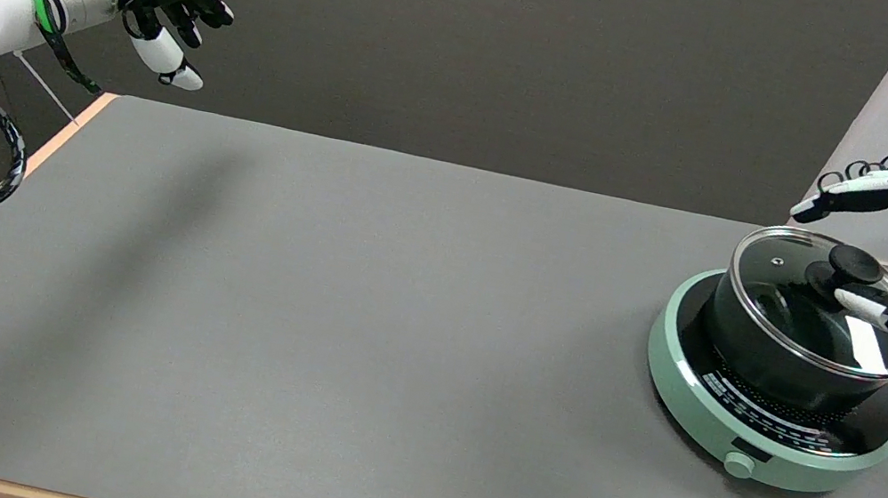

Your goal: Pick up the pot lid.

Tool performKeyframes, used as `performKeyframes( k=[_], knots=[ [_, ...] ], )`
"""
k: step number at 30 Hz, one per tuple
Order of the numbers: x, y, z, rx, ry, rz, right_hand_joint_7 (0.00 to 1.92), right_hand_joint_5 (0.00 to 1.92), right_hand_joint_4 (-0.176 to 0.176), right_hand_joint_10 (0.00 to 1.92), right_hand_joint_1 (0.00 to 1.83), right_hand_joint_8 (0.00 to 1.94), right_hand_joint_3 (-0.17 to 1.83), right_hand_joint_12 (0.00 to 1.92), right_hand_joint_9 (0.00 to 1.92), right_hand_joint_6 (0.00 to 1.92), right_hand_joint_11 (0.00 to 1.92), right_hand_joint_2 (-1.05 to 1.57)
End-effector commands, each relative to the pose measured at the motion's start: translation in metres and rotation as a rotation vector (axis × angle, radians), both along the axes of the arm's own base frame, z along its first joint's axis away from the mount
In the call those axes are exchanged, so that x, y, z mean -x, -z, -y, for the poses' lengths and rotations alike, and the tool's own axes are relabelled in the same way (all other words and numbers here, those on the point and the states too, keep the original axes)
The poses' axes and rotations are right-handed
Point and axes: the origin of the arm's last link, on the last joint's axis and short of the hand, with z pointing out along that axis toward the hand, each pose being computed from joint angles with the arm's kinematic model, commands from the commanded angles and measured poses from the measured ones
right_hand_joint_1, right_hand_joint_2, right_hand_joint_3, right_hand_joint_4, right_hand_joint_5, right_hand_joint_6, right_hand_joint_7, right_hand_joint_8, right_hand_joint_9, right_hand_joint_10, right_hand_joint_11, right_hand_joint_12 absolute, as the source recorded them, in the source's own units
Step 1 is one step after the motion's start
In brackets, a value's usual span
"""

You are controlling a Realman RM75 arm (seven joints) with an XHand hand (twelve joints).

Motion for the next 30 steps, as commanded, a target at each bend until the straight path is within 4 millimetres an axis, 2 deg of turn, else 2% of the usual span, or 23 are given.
performKeyframes(
  k=[1, 6, 15, 30],
  knots=[
    [0.017, -0.022, 0.026, 0.059, 0.015, -0.03, 0.52, 0.57, 0.162, 0.33, 0.89, 0.19, 0.96, 0.79, 0.54, 0.33, 0.38, 0.53],
    [0.019, -0.026, 0.027, 0.064, 0.021, -0.046, 0.52, 0.59, 0.176, 0.33, 0.92, 0.19, 0.97, 0.79, 0.55, 0.38, 0.38, 0.54],
    [0.021, -0.036, 0.012, 0.107, 0.025, -0.039, 0.54, 0.6, 0.176, 0.34, 0.94, 0.2, 0.97, 0.79, 0.57, 0.41, 0.39, 0.55],
    [0.021, -0.038, 0.009, 0.098, 0.035, -0.024, 0.54, 0.6, 0.176, 0.35, 0.95, 0.22, 0.97, 0.8, 0.6, 0.39, 0.4, 0.56]
  ],
)
